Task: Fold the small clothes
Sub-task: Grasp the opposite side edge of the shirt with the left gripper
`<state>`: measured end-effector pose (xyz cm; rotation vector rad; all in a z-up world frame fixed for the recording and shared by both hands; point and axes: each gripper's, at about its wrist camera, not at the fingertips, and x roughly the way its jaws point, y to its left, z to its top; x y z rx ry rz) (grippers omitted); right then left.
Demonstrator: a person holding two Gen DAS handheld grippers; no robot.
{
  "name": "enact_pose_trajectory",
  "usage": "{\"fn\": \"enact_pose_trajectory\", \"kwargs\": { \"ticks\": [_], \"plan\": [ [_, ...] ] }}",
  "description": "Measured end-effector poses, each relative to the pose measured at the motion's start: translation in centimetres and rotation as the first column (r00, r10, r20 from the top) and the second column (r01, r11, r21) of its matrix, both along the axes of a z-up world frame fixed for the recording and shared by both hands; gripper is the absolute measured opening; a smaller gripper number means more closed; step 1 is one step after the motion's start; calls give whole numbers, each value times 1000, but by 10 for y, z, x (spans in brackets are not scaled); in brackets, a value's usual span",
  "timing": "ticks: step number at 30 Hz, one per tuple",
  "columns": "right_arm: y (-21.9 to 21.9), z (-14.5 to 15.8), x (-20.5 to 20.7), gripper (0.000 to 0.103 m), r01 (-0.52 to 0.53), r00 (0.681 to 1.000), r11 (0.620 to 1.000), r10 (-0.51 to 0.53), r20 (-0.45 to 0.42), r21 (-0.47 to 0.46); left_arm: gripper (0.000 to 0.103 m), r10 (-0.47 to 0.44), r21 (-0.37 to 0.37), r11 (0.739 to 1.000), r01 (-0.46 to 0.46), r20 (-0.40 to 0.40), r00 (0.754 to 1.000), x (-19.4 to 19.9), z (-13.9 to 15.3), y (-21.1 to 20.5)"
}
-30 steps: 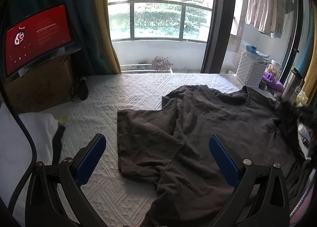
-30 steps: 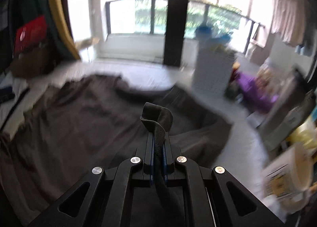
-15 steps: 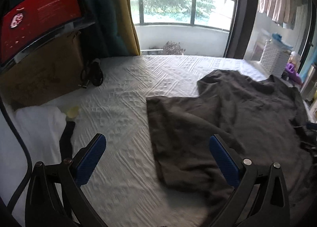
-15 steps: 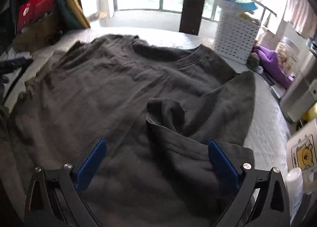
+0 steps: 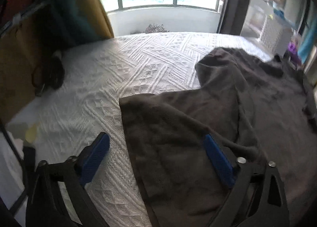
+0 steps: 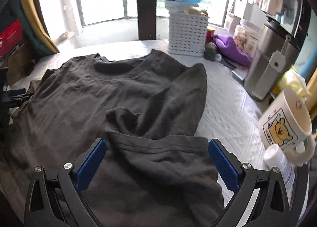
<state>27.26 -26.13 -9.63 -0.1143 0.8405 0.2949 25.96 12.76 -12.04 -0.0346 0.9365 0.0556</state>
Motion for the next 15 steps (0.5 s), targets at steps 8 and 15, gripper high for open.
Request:
{"fn": "enact_pose_trajectory", "kwargs": {
  "ticks": [8,15],
  "plan": [
    [0,-4,-4,103,-19,1000,1000,19,-8,11,4,47,-77,996,-41,74,996,-23,23,8],
    [-12,-2,-9,103,-24,1000,999,23,10,43,4,60,-49,997,-51,203,977,-53,78,-5]
  ]
}}
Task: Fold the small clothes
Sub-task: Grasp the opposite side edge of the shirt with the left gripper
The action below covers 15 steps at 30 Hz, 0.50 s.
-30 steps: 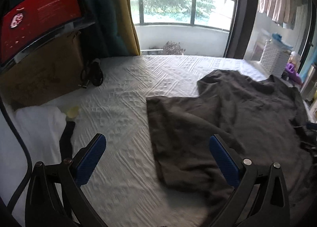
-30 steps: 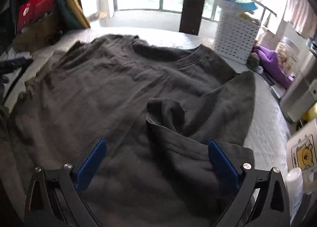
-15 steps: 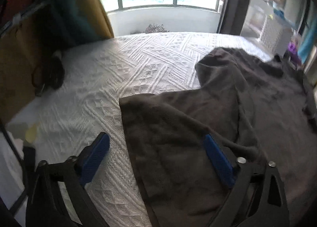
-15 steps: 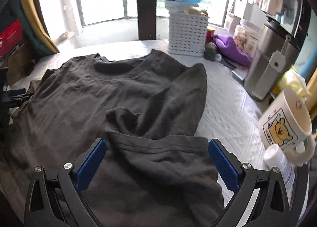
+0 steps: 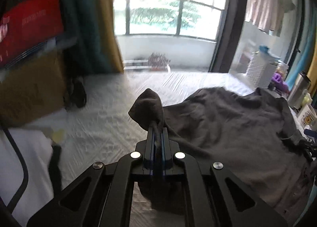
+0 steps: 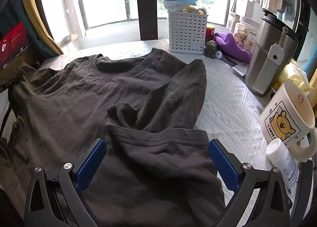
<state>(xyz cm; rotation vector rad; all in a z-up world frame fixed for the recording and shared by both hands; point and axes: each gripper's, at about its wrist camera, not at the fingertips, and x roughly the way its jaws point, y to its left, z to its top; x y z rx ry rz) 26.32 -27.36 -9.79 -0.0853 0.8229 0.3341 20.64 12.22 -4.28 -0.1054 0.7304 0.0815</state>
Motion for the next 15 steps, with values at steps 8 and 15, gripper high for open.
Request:
{"fn": "enact_pose_trajectory", "kwargs": {
  "ticks": [8,15],
  "plan": [
    [-15,3,-8,103,-4,1000,998,3,24,63,4,-157,112,982,151,44,987,17,36,-73],
    [-29,5,-17,103,-1,999,995,-3,42,98,4,-341,111,930,349,-87,936,43,1,-141]
  ]
}}
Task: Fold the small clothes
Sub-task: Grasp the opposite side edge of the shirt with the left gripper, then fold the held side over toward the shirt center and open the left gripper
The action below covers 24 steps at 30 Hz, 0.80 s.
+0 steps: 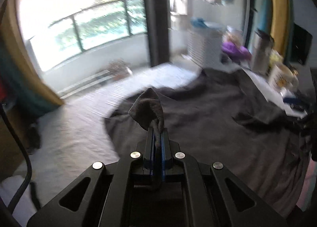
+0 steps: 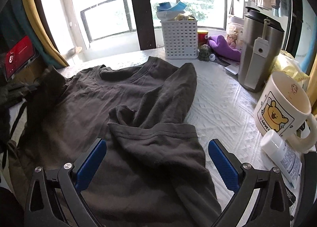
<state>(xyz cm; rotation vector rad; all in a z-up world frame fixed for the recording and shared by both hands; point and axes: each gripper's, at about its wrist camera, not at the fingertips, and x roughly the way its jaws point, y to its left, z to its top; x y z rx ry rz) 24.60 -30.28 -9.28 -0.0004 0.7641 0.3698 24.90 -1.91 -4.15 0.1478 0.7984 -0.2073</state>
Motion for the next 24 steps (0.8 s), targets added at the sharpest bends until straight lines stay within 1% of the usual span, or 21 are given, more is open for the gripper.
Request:
{"fn": "enact_pose_trajectory", "kwargs": {
  "ticks": [3,4,5,6,7,8,9,10,11,12,14,16,18,21,22,23,24],
  "plan": [
    [-8,1,-5,103,8,1000,1000,-8,8,8,4,-36,5,999,36,-71,997,5,-17,-20],
    [-10,1,-6,103,12,1000,1000,-12,10,11,5,-48,-8,999,47,-112,993,8,-26,-26],
    [-13,1,-7,103,15,1000,1000,-16,11,13,5,-48,-14,999,46,-132,990,8,-30,-27],
    [-16,1,-9,103,20,1000,1000,-20,12,14,5,-44,-27,999,40,-182,982,12,-37,-29],
    [-18,0,-10,103,24,1000,1000,-24,12,14,5,-47,-43,998,39,-211,976,12,-40,-29],
    [-20,0,-11,103,27,1000,1000,-27,12,15,9,-56,-64,997,42,-237,970,11,-42,-29],
    [-22,0,-12,103,31,999,999,-31,12,17,18,-62,-77,996,45,-243,968,9,-42,-29],
    [-23,0,-13,103,32,999,999,-33,12,18,23,-72,-97,994,50,-240,968,4,-39,-27],
    [-24,0,-14,103,32,999,999,-32,11,21,33,-79,-115,992,53,-236,969,-2,-34,-25],
    [-24,0,-14,103,29,999,999,-30,11,25,40,-87,-137,989,56,-231,969,-6,-29,-23],
    [-24,3,-15,103,19,999,999,-20,28,42,44,-98,-181,982,59,-214,972,-15,-16,-14],
    [-23,7,-11,103,17,999,999,-18,44,42,44,-95,-209,976,55,-189,977,-23,-3,-4],
    [-21,11,-3,103,19,998,1000,-19,58,13,44,-66,-193,981,34,-163,984,-24,4,5],
    [-19,18,18,103,48,996,995,-41,76,-83,44,31,-126,991,-51,-156,987,-17,4,28],
    [-20,18,25,103,37,998,996,-33,57,-85,44,73,-101,991,-90,-158,985,-13,1,36],
    [-23,17,28,103,18,999,998,-16,38,-67,44,107,-77,990,-121,-160,981,-9,-4,42],
    [-27,14,33,103,-8,1000,1000,8,9,-23,44,133,-53,988,-144,-173,976,-7,-9,48]
  ]
}}
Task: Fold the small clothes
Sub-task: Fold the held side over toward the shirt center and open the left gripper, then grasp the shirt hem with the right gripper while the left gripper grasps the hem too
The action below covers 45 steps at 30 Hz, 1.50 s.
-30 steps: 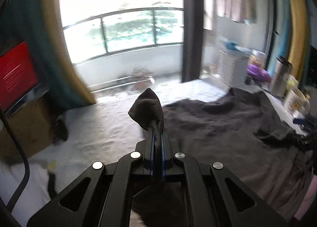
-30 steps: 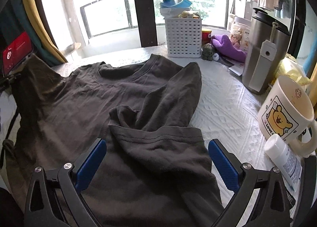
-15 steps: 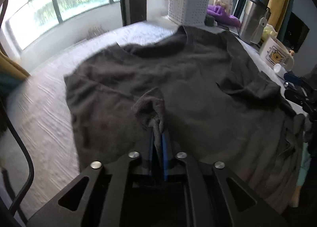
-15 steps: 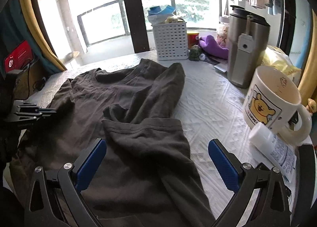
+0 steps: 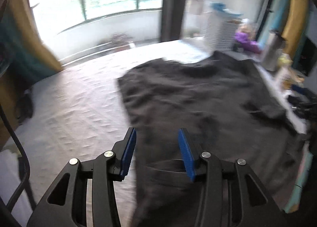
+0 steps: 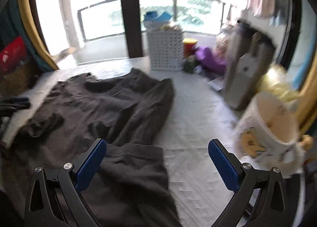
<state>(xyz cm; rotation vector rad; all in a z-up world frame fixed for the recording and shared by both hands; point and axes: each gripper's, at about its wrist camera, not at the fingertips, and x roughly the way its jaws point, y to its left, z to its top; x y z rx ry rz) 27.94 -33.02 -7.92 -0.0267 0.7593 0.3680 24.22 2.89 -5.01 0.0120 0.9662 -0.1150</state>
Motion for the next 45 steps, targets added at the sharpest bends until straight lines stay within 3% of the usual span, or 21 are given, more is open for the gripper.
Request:
{"fn": "enact_pose_trajectory", "kwargs": {
  "ticks": [4,6,12,19,27,30,33,35,37,39,40,42,45],
  "plan": [
    [-16,-28,10,103,3,992,996,9,-127,91,44,8,-35,999,-9,-52,999,-2,-17,12],
    [-23,-38,9,103,-12,984,983,44,-171,184,44,-4,-51,999,0,-70,998,-6,-24,13],
    [-11,-35,-3,103,-99,972,952,155,-179,288,44,-34,-93,995,24,-103,994,-15,-37,10],
    [39,-22,-30,103,-223,951,947,264,-162,233,44,-57,-127,991,44,-103,993,-28,-39,5],
    [69,-23,-71,103,-277,939,944,305,-156,180,44,-62,-135,990,49,-89,994,-58,-37,12],
    [69,-17,-82,103,-266,951,954,283,-122,142,44,-55,-129,991,44,-83,995,-70,-35,19],
    [46,-8,-75,103,-157,985,984,163,-62,86,44,-34,-123,992,25,-74,997,-80,-32,28],
    [25,-12,-56,101,-90,993,990,97,-60,111,44,-14,-115,993,6,-66,998,-83,-30,36],
    [7,-24,-32,85,-47,993,985,65,-101,169,44,3,-114,993,-10,-61,998,-84,-29,41],
    [-5,-34,-13,56,-14,989,979,43,-139,204,44,11,-112,994,-17,-57,998,-83,-28,43],
    [-7,-40,-4,51,-30,984,970,71,-165,241,44,13,-111,994,-19,-52,999,-84,-27,43],
    [-1,-38,-2,25,-62,983,966,102,-152,250,44,15,-113,993,-20,-44,999,-85,-26,43],
    [17,-23,-17,19,-131,982,974,152,-108,183,44,23,-117,993,-27,-38,999,-89,-24,44]
  ]
}}
